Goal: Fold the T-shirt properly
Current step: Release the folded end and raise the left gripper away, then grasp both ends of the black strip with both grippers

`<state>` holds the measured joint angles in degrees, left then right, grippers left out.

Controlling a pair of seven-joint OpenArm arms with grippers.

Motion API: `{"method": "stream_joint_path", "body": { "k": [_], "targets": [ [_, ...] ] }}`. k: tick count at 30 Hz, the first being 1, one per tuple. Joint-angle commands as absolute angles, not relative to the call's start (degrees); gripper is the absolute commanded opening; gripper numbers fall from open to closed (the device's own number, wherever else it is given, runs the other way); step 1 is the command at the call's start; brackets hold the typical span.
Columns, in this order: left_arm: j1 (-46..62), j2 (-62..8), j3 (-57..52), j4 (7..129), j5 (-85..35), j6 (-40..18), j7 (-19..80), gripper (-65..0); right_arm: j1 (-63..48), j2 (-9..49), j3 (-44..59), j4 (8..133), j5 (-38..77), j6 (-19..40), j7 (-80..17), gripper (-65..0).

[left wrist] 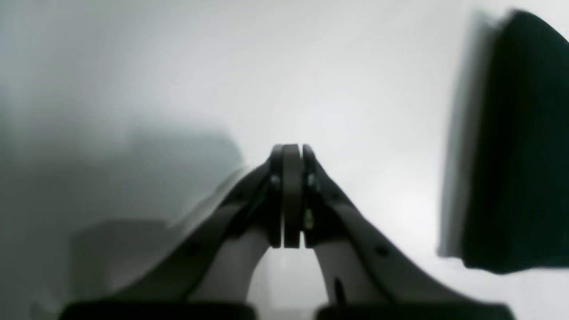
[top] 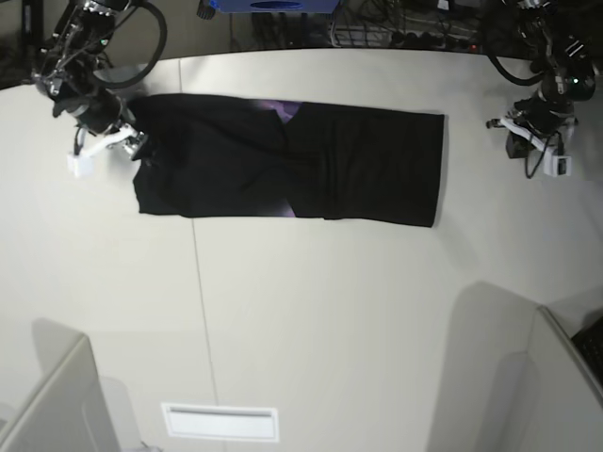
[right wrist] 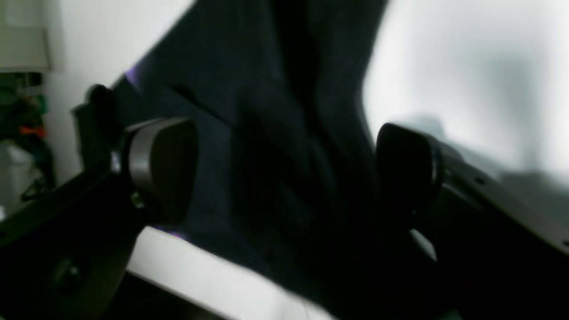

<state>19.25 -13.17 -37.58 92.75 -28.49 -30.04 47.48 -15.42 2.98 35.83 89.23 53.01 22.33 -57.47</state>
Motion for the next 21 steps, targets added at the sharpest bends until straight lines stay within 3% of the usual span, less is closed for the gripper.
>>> {"method": "stream_joint_path", "body": {
  "k": [1, 10, 17, 19, 21],
  "targets": [
    [19.30, -13.67, -36.70, 93.49, -27.56, -30.11, 45.58, -65.0, -15.60, 3.47, 35.82, 89.19, 52.26, 22.02, -57.71, -7.1],
    [16.84, -13.14, -30.02, 88.57, -24.22, -30.11, 43.56, -65.0, -17.19, 3.47, 32.40, 88.75, 52.09, 24.75, -58.24, -8.9],
    [15.25, -11.82, -24.92, 88.40, -23.96, -30.02, 43.56, -65.0, -15.87, 3.91, 32.40, 85.49, 52.00, 24.75, -58.15, -21.5],
    [15.16, -11.74, -22.73, 88.22, -23.96, -30.02, 43.56, -65.0, -15.60, 4.00, 32.48, 85.05, 52.00, 24.75, -58.15, -26.7],
    [15.16, -11.74, -20.26, 88.22, -23.96, -30.02, 43.56, -65.0, -14.99, 4.00, 32.57, 84.88, 52.00, 24.75, -58.15, -35.9]
  ]
}}
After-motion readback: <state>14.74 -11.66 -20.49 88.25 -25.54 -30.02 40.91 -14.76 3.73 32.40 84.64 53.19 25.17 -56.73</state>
